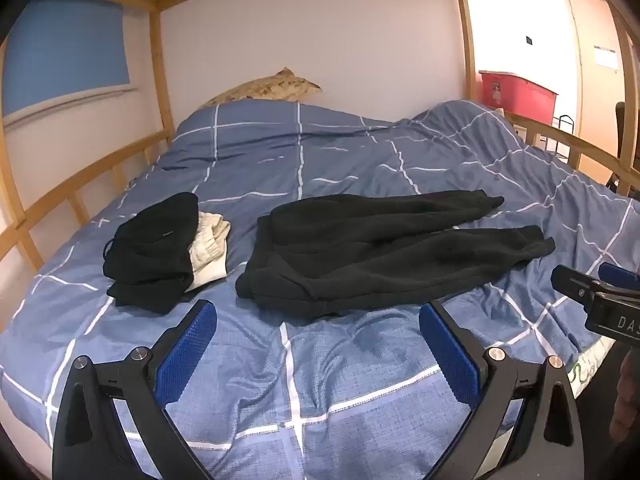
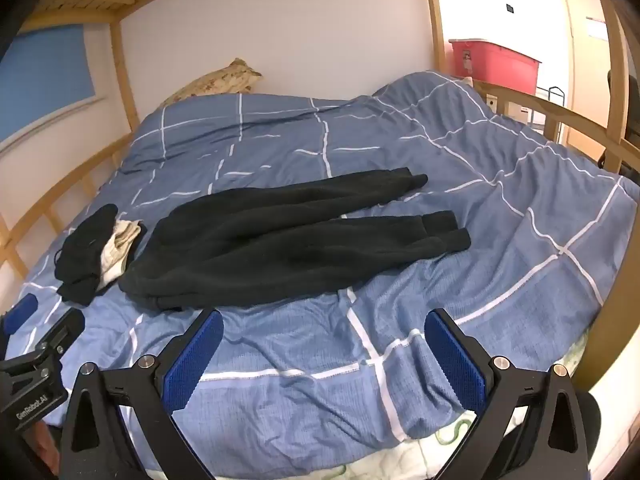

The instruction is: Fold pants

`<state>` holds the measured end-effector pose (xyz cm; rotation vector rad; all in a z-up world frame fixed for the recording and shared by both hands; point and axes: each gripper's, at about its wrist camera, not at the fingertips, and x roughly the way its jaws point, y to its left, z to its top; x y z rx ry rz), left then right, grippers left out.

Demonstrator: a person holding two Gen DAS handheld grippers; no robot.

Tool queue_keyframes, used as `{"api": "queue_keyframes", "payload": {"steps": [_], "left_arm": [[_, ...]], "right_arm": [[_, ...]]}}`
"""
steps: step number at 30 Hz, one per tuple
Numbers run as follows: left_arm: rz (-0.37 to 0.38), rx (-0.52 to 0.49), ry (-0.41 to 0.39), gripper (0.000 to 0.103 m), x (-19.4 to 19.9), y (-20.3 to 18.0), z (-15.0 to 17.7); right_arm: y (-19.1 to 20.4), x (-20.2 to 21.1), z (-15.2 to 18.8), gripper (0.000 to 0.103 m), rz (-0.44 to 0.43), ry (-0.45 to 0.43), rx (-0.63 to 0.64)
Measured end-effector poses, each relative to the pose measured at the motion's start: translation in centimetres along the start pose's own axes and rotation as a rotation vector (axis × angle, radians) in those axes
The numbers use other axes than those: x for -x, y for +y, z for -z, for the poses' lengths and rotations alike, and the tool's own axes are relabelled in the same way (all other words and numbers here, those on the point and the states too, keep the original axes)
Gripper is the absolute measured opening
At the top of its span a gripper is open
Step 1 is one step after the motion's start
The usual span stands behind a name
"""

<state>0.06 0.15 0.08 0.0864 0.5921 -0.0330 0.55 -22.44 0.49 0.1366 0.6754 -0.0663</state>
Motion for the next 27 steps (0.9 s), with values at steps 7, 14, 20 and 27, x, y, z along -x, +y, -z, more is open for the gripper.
{"api": "queue_keyframes", "payload": {"steps": [7,14,20,27], "left_arm": [[-0.007,-0.028,-0.039,0.103,0.9,-0.1,0.7],[-0.002,0.011,-0.045,0.103,1.2,0.6,0.1],[-0.012,0.023,-0.046,0.103,1.0,0.8,0.0],[-0.007,0.033,-0.048,0.103,0.9,0.9,0.2]], "right_arm": [[0.3,0.3,0.0,0.102,0.001,-0.009,0.004],[0.3,0.7,0.0,0.102,0.002,-0.017,0.011],[0.6,0.7,-0.2,0.102,0.004,-0.023,0.02],[0.7,0.8,-0.2,0.102,0.001,-0.031,0.028]]}}
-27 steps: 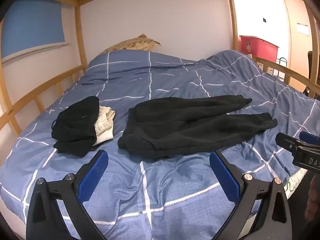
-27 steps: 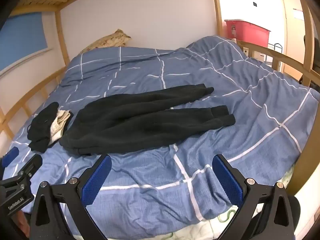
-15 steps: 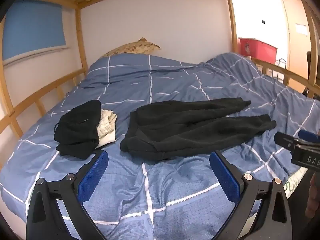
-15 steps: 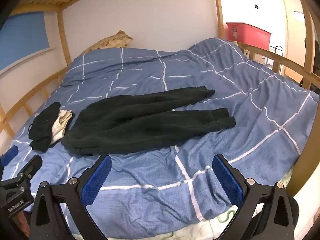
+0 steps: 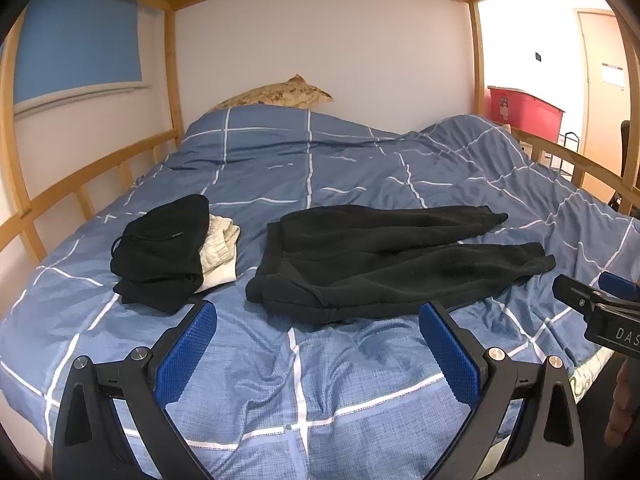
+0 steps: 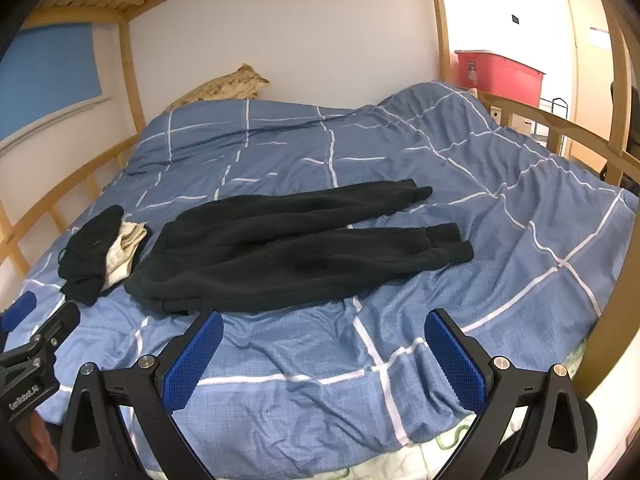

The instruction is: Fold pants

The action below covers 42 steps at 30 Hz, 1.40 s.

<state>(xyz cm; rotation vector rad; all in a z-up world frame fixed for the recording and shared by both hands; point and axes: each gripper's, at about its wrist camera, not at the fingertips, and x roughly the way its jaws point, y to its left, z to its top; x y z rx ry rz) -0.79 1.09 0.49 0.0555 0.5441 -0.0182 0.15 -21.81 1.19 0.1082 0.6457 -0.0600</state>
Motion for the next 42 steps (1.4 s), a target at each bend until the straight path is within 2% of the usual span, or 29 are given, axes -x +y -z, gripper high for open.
{"api": "queue_keyframes", "payload": {"steps": [42], "left_arm": [[-0.005,0.01,-0.026,0.103,0.31,0.21,-0.32]], "right_arm": [[0.21,0.45,-0.29,0.102,0.014,-0.027,0.01]]}}
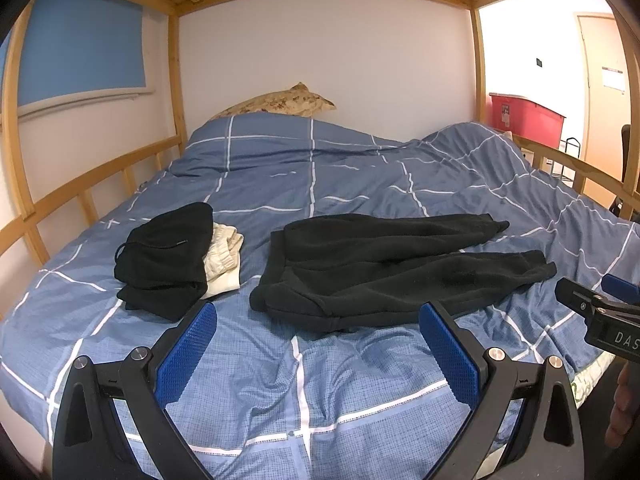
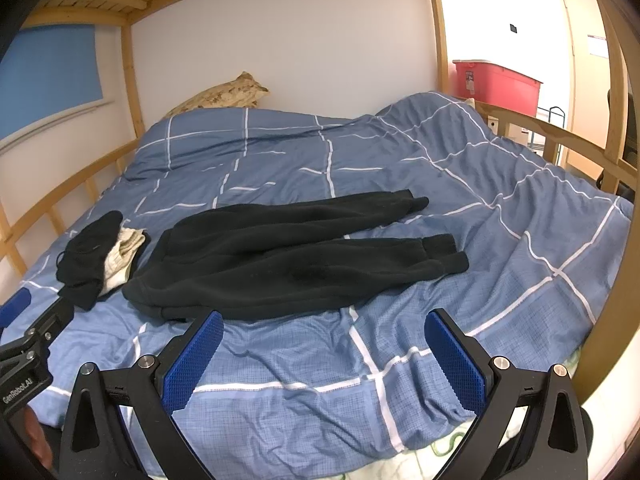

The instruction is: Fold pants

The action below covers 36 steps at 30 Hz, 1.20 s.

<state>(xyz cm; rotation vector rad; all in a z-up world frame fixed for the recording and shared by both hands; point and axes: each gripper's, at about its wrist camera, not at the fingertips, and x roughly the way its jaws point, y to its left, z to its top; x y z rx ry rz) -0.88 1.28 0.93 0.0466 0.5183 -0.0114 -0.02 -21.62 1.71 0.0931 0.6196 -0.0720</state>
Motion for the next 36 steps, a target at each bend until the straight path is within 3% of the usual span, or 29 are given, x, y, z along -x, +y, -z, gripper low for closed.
{"api": "queue_keyframes", "payload": {"steps": [23,29,36], "left_arm": [[0.033,-0.011,0.021,0.103,-1.0,-1.3,-0.2],[0.017,-0.017,-0.03,0.103,-2.5,-4.5,-0.8],[0.057,0.01,-0.032,0.103,-5.6,-8.9,-1.5]], "right_arm": [[-0.6,-0.6,0.2,0.102,0.006,0.002,-0.003],[-2.5,-1.3,0.2,0.102,0.037,-0.068,0.005],[-7.4,-4.1,-0.8,0.102,0.095,-0.115,-0.034]]}}
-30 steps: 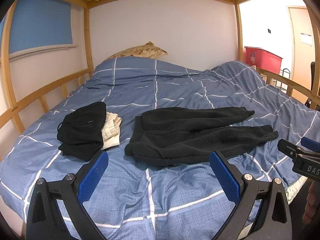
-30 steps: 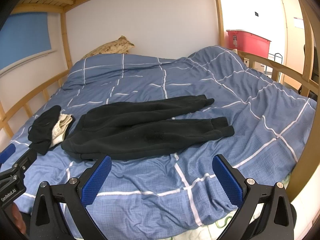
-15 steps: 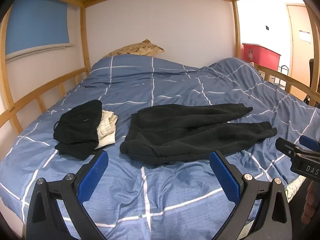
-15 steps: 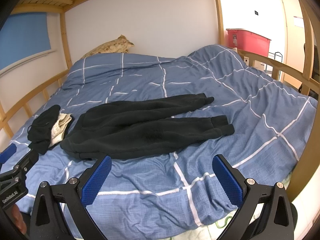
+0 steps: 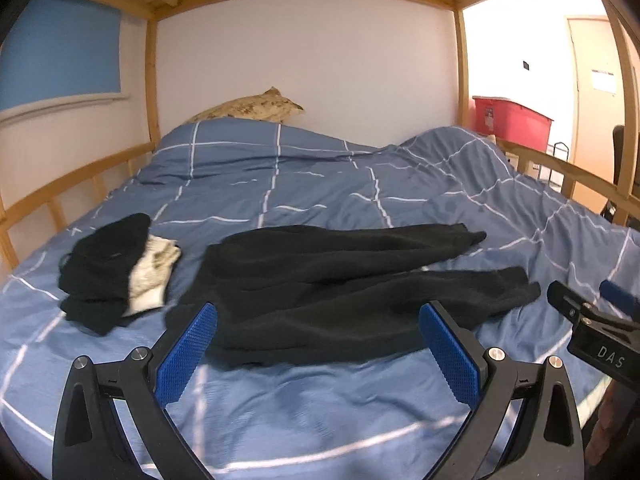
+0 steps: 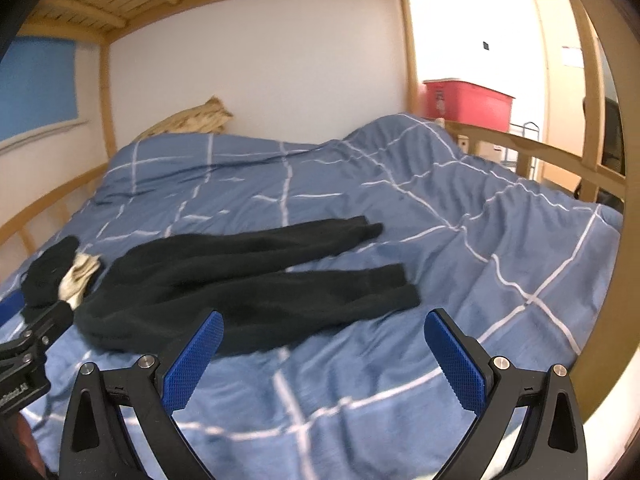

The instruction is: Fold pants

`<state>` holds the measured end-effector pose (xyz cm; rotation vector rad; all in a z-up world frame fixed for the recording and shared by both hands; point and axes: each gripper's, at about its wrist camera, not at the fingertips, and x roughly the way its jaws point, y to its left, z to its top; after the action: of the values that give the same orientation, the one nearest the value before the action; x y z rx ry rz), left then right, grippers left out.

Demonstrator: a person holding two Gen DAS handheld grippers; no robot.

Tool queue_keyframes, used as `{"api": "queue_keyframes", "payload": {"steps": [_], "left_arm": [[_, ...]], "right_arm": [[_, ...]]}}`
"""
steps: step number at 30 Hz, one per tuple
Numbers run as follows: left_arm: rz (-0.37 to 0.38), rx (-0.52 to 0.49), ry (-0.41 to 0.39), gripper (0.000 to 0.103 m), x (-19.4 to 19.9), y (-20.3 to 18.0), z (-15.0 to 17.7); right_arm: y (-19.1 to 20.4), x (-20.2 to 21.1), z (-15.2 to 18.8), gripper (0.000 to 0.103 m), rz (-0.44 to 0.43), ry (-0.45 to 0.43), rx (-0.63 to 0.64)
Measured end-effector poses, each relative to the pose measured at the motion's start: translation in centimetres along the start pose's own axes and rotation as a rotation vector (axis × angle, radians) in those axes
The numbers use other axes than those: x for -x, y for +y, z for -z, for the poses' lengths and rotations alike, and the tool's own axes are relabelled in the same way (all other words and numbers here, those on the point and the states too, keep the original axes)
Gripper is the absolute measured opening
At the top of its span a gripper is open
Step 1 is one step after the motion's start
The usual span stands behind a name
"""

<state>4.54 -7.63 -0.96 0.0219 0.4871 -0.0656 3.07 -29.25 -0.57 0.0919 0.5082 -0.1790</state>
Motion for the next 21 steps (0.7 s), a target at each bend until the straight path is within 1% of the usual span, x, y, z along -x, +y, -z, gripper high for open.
{"api": "queue_keyframes", "payload": {"steps": [2,4,6,7,9,11,13,16,20,21], "left_arm": [[0.008,0.013,0.006,0.103,-1.5,-1.3,0.0],[0.0,0.009,0.0,0.103,-2.6,-2.8,0.1],[-0.009,0.005,-0.014,0.103,-3.5,-4.1,0.2],[-0.016,0.003,-0.03,0.103,-3.8,-4.9,0.3],[-0.02,-0.013,-0.049,0.103,-4.5,-6.0,0.4],[-0.016,-0.053,-0.052,0.103,-5.6,-7.7,0.5],[-0.011,-0.087,-0.056,0.103,-6.3,-9.0,0.5],[-0.005,-0.106,-0.064,0.103,-6.9,-10.3,0.7],[0.012,-0.102,-0.044,0.103,-7.6,-11.1,1.2],[0.017,-0.103,-0.039,0.103,-7.8,-11.2,1.4]], "right_arm": [[-1.0,-1.3,-0.2,0.1,0.004,0.017,-0.014],[-2.2,-2.9,-0.5,0.1,-0.015,0.034,-0.025],[-3.4,-4.7,-0.6,0.093,-0.026,0.055,-0.047],[-4.1,-5.6,-0.7,0.092,-0.035,0.068,-0.06],[-5.3,-7.4,-0.7,0.087,-0.053,0.093,-0.086],[-6.0,-8.6,-0.6,0.083,-0.055,0.114,-0.106],[-6.7,-9.9,-0.4,0.08,-0.056,0.134,-0.128],[-7.5,-11.3,-0.2,0.079,-0.053,0.151,-0.166],[-8.3,-13.0,0.7,0.069,-0.078,0.204,-0.234],[-8.3,-13.4,0.9,0.068,-0.083,0.216,-0.241]]}}
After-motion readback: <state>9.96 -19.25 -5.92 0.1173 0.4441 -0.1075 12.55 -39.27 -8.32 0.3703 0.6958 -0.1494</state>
